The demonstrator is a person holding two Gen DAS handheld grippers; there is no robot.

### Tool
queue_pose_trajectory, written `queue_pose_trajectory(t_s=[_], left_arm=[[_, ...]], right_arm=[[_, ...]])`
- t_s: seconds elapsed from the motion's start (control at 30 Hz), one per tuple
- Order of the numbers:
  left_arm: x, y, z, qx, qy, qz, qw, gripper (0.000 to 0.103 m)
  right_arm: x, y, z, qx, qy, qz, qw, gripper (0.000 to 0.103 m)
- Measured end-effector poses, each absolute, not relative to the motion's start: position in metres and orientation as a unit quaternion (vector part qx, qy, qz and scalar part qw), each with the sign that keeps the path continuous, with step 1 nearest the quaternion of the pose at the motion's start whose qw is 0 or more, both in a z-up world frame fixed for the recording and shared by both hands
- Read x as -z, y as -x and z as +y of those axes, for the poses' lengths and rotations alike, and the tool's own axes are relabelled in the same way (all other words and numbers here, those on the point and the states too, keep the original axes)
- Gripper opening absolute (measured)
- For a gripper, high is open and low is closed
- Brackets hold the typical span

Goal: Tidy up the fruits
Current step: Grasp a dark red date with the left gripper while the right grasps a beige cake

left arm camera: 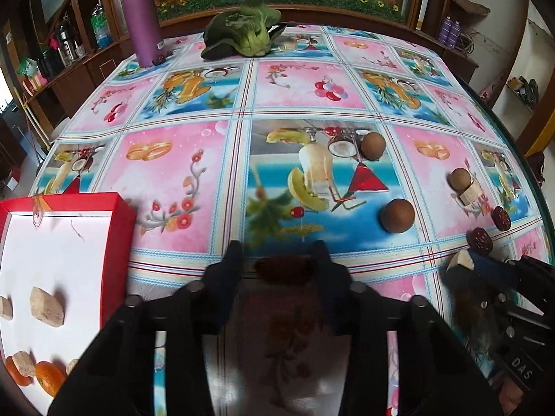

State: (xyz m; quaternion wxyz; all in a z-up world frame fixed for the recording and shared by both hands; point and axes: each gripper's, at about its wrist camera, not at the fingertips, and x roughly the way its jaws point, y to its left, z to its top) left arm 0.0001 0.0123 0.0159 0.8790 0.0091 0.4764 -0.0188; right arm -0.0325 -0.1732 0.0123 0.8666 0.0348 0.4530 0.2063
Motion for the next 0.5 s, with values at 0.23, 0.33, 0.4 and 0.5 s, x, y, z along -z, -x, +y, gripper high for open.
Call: queue_pose_trajectory(t_s=[0.23, 0.33, 0.4, 0.5], left_arm=[[-0.016, 0.007, 0.002, -0.005, -0.029, 0.464, 0.886, 0.035], [-0.017, 0.010, 0.001, -0.016, -0.030, 0.466, 0.884, 0.035], [-0.018, 0.015, 0.000, -0.026, -0.033, 0.467, 0.883, 0.035], [-0.027, 0.031, -0.002, -0.032, -0.038, 0.460, 0.887, 0.035]], right_arm=[[-0.012, 0.033, -0.176, -0.226, -0.064, 0.471, 0.850, 0.022], [-0.012, 0.034, -0.174, -0.236, -0.072, 0.474, 0.845, 0.022], [-0.011, 0.034, -0.175, -0.245, -0.080, 0.476, 0.841, 0.022], [-0.014, 0.037, -0.174, -0.261, -0.089, 0.468, 0.839, 0.022]])
